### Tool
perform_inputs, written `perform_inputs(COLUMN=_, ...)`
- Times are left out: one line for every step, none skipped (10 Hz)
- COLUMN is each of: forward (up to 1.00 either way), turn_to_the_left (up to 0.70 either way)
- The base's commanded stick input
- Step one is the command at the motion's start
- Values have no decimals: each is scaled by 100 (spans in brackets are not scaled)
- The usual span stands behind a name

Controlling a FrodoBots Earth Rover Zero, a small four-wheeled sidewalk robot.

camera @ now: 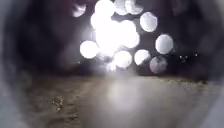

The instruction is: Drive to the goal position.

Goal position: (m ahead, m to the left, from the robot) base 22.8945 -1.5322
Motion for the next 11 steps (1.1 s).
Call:
perform_inputs(forward=70, turn_to_the_left=-14)
perform_inputs(forward=70, turn_to_the_left=-14)
perform_inputs(forward=70, turn_to_the_left=-14)
perform_inputs(forward=70, turn_to_the_left=-12)
perform_inputs(forward=70, turn_to_the_left=1)
perform_inputs(forward=70, turn_to_the_left=0)
perform_inputs(forward=70, turn_to_the_left=0)
perform_inputs(forward=70, turn_to_the_left=0)
perform_inputs(forward=70, turn_to_the_left=0)
perform_inputs(forward=70, turn_to_the_left=0)
perform_inputs(forward=70, turn_to_the_left=0)
